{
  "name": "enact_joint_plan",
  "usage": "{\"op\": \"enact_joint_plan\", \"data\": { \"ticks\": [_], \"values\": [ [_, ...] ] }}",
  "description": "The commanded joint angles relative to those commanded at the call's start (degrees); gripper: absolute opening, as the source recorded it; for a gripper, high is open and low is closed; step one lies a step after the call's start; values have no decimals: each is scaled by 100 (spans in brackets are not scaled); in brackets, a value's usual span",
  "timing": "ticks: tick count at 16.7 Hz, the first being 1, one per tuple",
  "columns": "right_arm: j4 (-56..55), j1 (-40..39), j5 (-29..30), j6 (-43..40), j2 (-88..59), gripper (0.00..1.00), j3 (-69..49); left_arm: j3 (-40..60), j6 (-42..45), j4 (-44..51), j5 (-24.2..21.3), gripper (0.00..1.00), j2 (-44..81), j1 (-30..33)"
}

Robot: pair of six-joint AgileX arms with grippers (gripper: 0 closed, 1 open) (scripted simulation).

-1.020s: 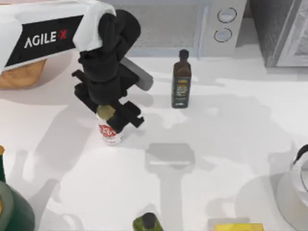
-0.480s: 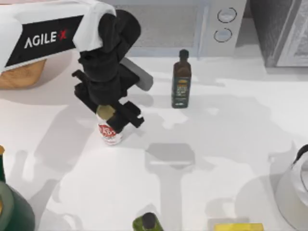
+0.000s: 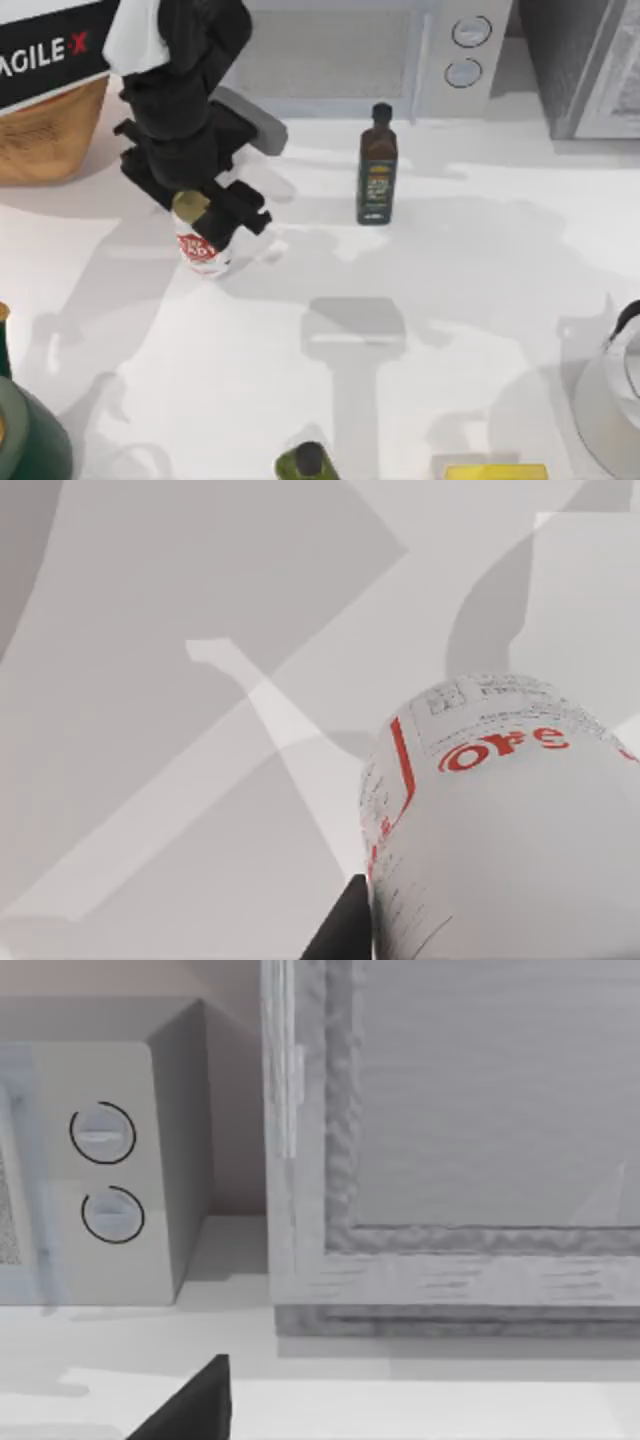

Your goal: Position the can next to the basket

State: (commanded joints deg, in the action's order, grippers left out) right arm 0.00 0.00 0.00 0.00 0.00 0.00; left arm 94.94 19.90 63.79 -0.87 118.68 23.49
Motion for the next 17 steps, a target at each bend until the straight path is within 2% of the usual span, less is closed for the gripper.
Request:
{"op": "enact_joint_plan", "data": {
  "ticks": [5,10,13,17],
  "values": [
    [0,0,0,0,0,100,0,130,95,477,-87,0,-925,-1693],
    [0,0,0,0,0,100,0,-540,-97,121,45,0,-848,-3508],
    [0,0,0,0,0,100,0,-920,-174,-209,81,0,-520,-3974],
    [0,0,0,0,0,100,0,-962,-177,-250,78,0,-479,-4010]
  ]
}}
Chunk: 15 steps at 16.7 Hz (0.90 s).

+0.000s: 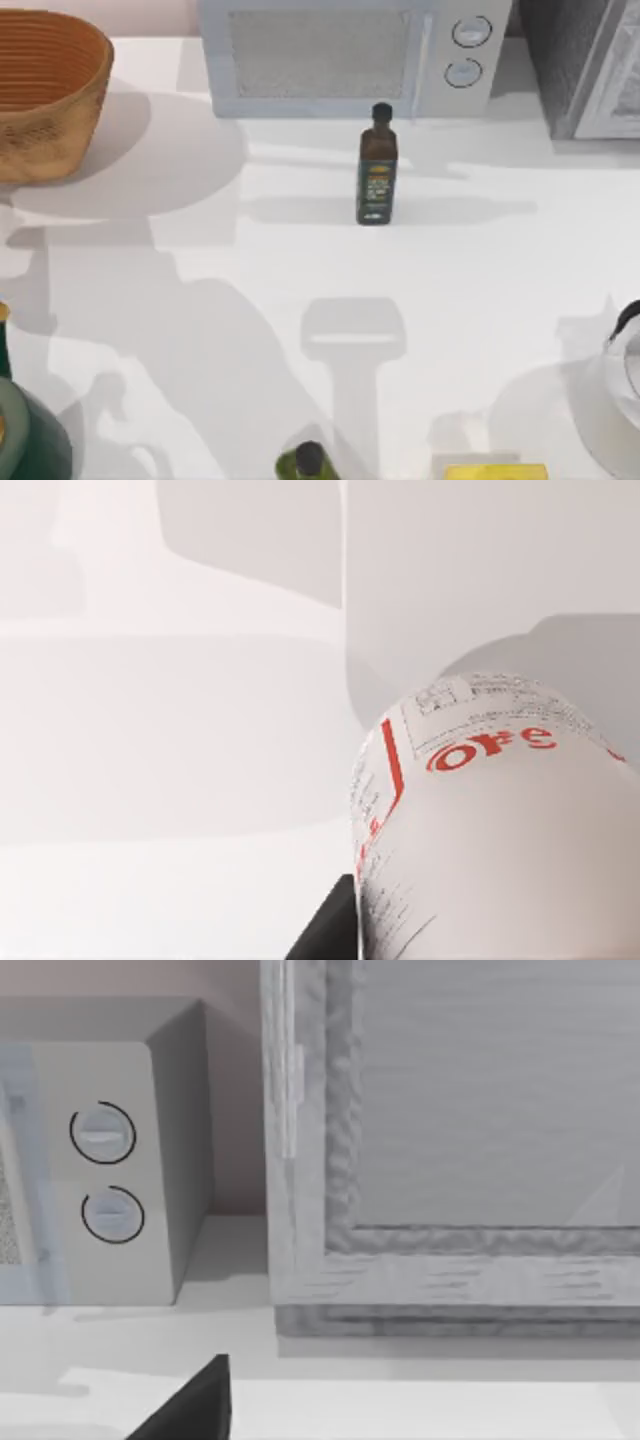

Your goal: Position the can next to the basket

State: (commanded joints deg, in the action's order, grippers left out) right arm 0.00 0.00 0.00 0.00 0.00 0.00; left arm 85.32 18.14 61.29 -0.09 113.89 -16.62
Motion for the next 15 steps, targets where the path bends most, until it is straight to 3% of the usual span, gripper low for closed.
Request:
{"op": "enact_joint_plan", "data": {
  "ticks": [11,15],
  "values": [
    [0,0,0,0,0,100,0,-119,2,-167,0,0,48,-1],
    [0,0,0,0,0,100,0,-119,2,-167,0,30,48,-1]
  ]
}}
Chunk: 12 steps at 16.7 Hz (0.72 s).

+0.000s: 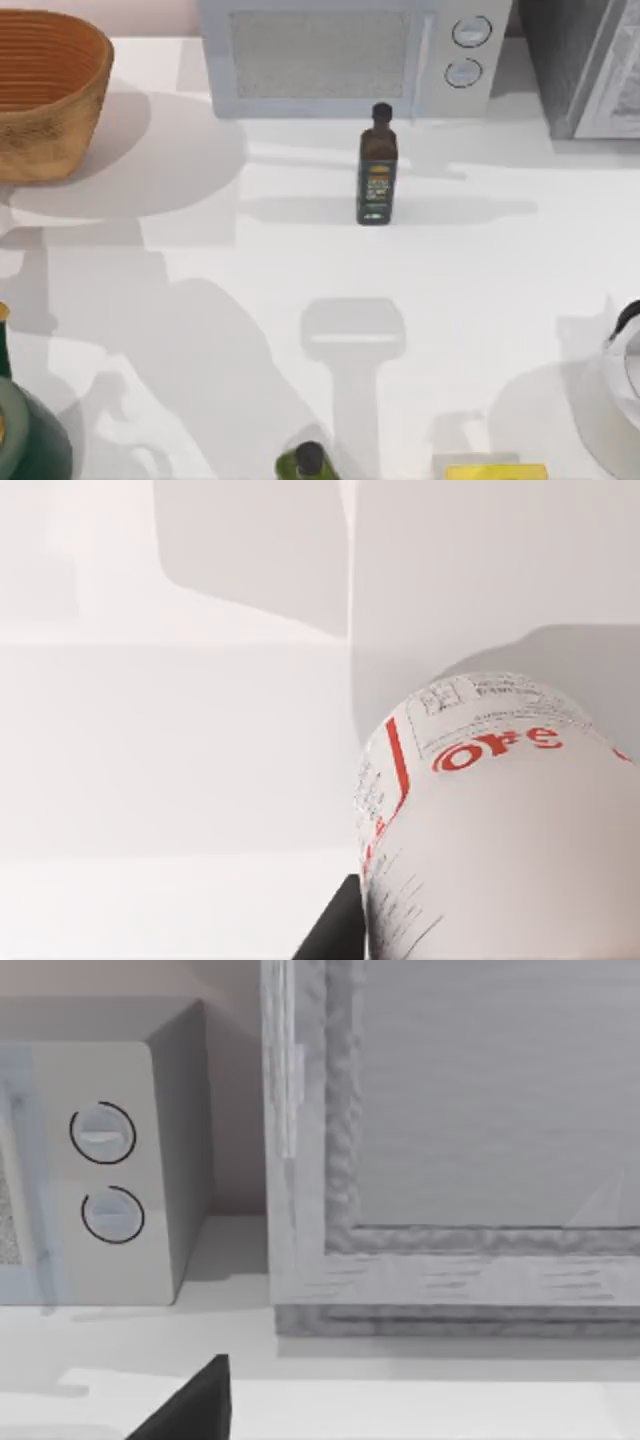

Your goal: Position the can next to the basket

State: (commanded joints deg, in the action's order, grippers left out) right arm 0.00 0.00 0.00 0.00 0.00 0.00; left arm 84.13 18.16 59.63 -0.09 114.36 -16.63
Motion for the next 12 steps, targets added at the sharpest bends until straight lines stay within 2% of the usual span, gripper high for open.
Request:
{"op": "enact_joint_plan", "data": {
  "ticks": [9,12],
  "values": [
    [0,0,0,0,0,100,0,0,0,0,0,98,0,0],
    [0,0,0,0,0,100,0,0,0,0,0,100,0,0]
  ]
}}
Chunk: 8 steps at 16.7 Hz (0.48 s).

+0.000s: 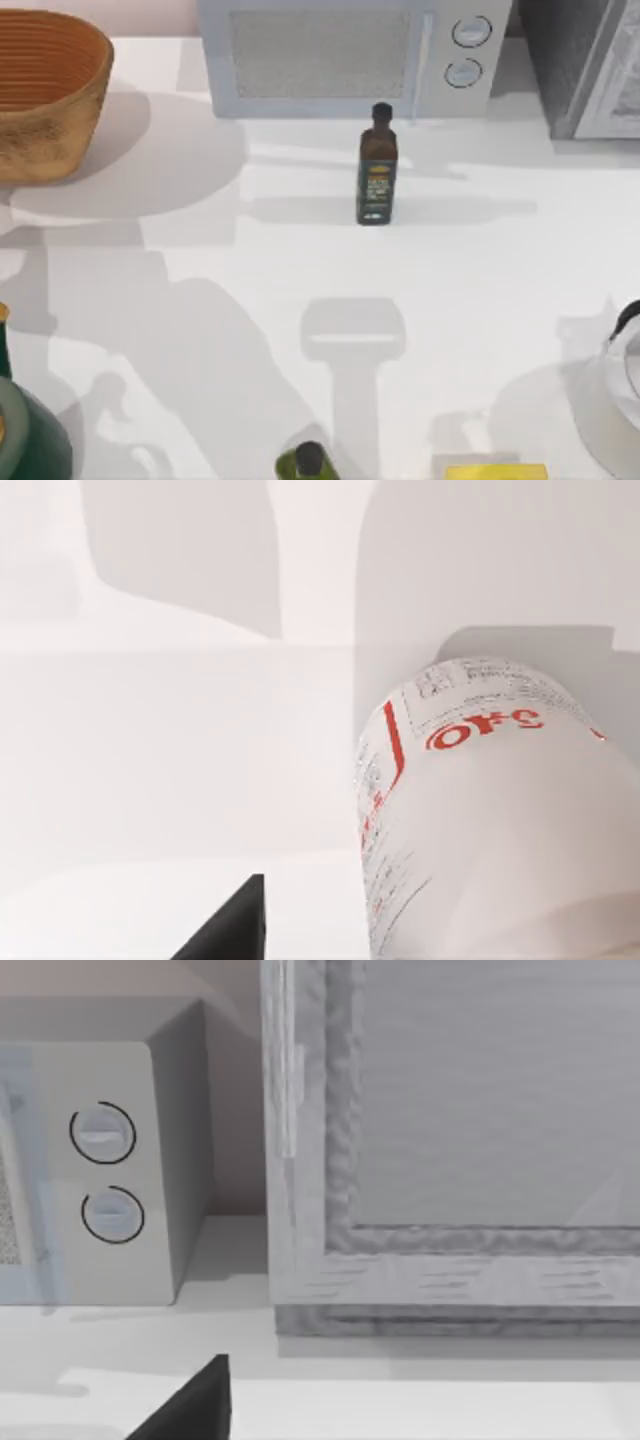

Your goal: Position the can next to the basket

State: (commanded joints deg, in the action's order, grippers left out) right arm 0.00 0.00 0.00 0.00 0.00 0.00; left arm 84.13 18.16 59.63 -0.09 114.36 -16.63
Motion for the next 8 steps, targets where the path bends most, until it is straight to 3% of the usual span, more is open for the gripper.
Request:
{"op": "enact_joint_plan", "data": {
  "ticks": [8],
  "values": [
    [0,0,0,0,0,100,0,12,11,90,-1,100,-27,-30]
  ]
}}
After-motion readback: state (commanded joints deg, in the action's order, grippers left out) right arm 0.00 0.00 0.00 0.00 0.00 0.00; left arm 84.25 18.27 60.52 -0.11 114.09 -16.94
